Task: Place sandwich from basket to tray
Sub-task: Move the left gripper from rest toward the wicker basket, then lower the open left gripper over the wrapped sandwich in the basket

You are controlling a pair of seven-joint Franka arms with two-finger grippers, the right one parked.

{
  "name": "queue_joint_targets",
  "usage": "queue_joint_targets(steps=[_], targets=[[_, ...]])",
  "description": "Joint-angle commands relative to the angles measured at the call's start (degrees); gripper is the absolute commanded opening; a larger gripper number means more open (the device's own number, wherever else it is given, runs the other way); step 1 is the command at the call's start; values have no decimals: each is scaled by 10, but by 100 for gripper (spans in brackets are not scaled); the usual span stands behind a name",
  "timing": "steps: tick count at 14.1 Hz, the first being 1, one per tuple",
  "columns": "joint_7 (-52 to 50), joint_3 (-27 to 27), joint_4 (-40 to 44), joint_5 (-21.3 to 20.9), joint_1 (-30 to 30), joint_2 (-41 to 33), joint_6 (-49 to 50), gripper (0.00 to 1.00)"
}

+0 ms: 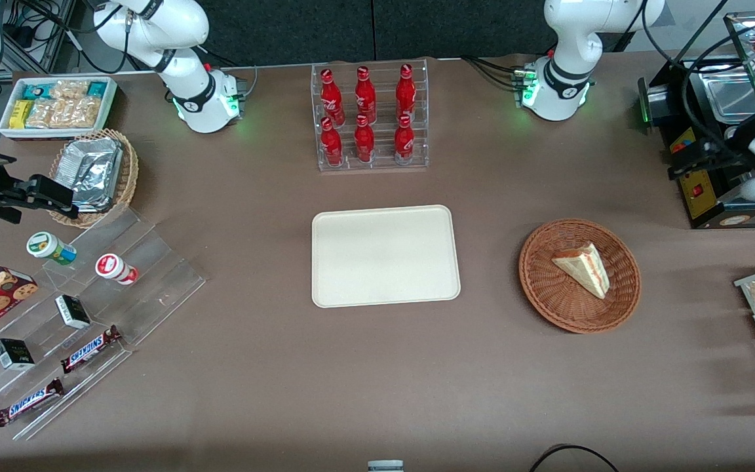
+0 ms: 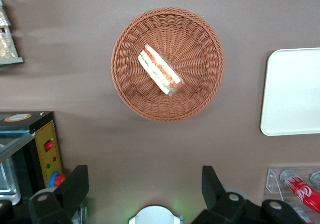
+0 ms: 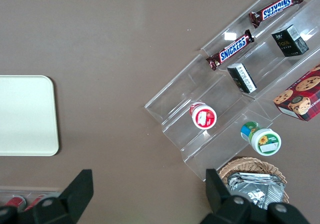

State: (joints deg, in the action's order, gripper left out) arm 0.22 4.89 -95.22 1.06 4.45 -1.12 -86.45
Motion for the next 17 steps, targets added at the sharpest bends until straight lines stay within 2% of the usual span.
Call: queue_joint_targets(steps=[1,3,11,14,17], targets=[[-14,-9,-71,-4,7,-4,-71,100],[-36,-10,-108,-6,7,-3,-119,100],[-245,-41,-243,-12,9,20,-330,100],[-307,-41,-254,-48,8,47,-361,100],[-388,-42,-283,-50,5,63,-422,100]])
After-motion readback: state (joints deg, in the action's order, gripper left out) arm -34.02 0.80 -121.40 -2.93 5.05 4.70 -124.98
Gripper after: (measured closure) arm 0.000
